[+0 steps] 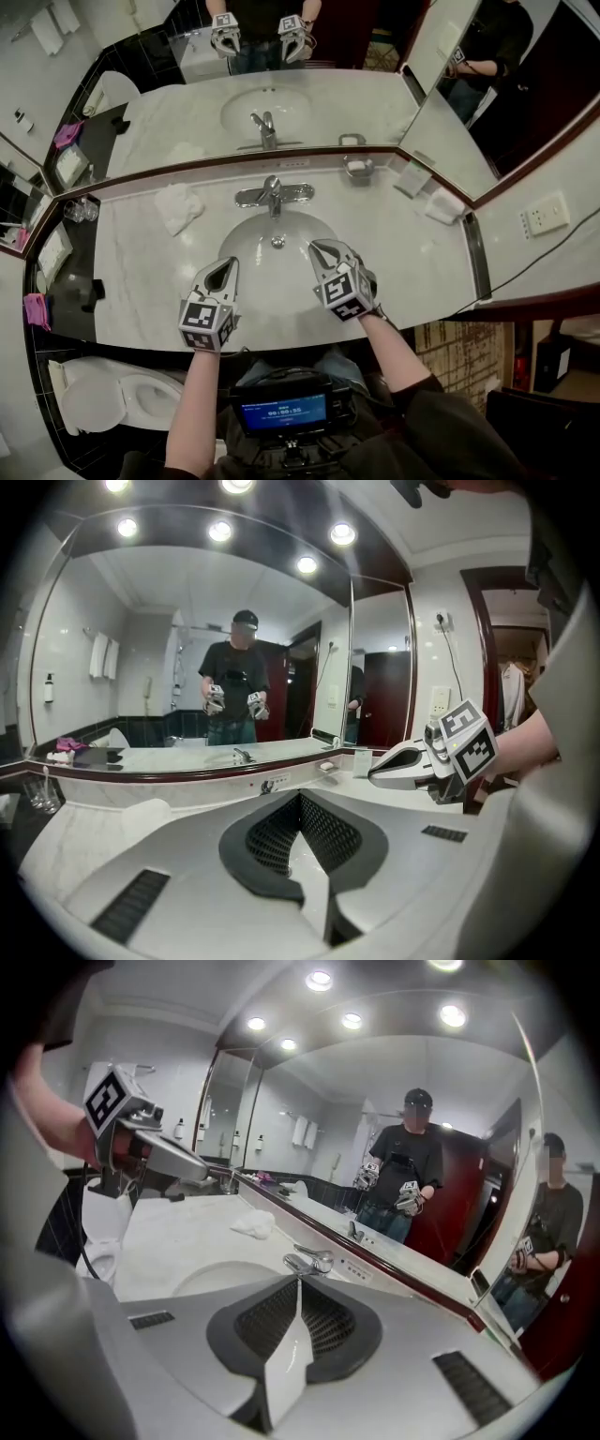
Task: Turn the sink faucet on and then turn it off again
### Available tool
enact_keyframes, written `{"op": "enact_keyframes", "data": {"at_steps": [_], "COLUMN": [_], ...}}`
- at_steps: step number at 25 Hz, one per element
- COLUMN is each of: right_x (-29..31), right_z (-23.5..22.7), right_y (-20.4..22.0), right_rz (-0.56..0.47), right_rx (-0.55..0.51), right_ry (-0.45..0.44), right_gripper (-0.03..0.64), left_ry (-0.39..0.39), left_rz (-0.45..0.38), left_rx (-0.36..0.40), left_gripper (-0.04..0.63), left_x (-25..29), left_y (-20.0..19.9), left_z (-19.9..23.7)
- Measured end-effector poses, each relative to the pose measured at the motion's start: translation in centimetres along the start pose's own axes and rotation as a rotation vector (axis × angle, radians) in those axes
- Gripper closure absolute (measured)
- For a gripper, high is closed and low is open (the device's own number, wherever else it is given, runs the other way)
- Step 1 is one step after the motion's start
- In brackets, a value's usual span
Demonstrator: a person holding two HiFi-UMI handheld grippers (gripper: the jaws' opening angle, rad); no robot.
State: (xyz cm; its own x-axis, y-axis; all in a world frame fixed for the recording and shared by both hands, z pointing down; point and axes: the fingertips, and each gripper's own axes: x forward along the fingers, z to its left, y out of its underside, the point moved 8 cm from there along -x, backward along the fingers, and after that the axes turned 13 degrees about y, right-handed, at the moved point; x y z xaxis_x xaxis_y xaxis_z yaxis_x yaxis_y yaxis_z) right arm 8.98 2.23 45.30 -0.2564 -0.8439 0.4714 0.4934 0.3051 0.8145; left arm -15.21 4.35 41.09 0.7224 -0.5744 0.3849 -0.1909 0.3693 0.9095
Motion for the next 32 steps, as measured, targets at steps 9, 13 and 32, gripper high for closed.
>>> {"op": "enact_keyframes", "data": {"at_steps": [9,13,32], "right_x": [6.3,10.3,25.0], "right_z": [1.5,2.5,5.5], "right_y": [-1.8,-2.7,-2.2], "right_rz": [-0.055,-0.088,-0.170], "right_rx": [-0.310,-0.448,-0.890], "right_ry": [0.020,0.014,-0.056], "right_gripper": [0.432,0.385,0.348], "left_ry": [-0.008,-0.020,-0.054], "left_rz": [0.001,-0.006,-0.059], "left_rx": [0.007,-0.011,-0.075], "left_gripper": [0.594,0.594,0.594], "left_x": [2.3,3.5,8.2], "left_y": [0.6,1.3,4.5], "left_z": [1.6,3.2,9.1]}}
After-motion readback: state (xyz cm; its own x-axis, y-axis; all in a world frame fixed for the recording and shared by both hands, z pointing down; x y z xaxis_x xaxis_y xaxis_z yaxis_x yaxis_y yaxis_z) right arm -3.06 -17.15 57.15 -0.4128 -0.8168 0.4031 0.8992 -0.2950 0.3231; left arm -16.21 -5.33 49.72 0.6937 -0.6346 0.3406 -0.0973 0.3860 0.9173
